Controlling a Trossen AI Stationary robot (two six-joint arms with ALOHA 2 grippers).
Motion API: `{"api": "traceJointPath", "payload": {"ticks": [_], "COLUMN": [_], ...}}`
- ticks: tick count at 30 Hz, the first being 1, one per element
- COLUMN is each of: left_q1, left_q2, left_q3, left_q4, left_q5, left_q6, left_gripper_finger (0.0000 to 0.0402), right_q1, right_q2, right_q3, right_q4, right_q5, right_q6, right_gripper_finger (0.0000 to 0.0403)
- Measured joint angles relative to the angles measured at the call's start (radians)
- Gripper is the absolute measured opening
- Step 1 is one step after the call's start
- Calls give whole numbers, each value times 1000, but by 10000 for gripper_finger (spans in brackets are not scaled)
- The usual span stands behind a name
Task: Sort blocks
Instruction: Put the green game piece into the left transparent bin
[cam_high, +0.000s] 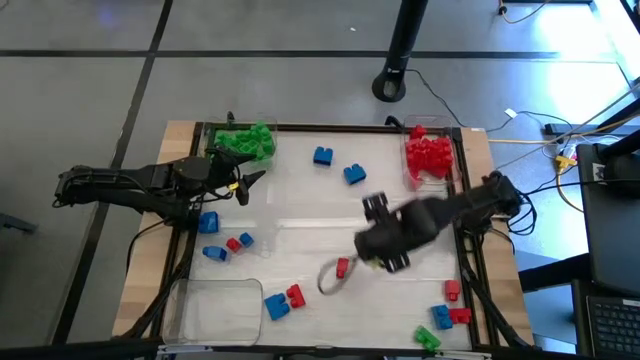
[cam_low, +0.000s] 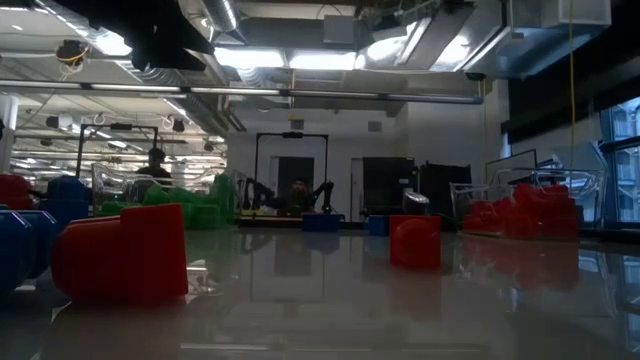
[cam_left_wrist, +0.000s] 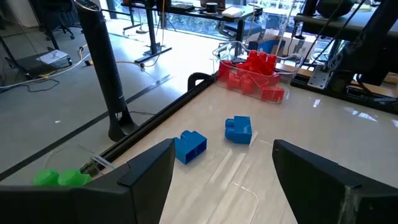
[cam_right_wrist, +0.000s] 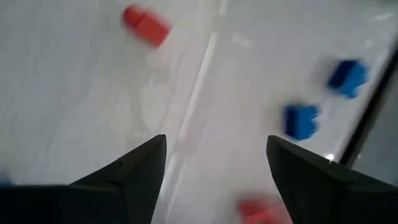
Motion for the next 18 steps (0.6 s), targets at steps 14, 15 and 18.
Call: {"api": "traceJointPath", "payload": {"ticks": [14, 15, 18], "left_q1": [0, 0, 0], "left_q2": [0, 0, 0], "left_q3": [0, 0, 0], "left_q4": [20, 24, 22], "left_q5": [0, 0, 0], "left_q6": [-5, -2, -5], "left_gripper_finger": [261, 261, 261], "right_q1": [376, 393, 442], "right_q2": [-9, -10, -9], "right_q3": [-360, -367, -380], "right_q4": [210, 233, 305], "right_q5": [-308, -315, -324], "right_q6": [518, 555, 654], "right_gripper_finger": [275, 275, 275]}}
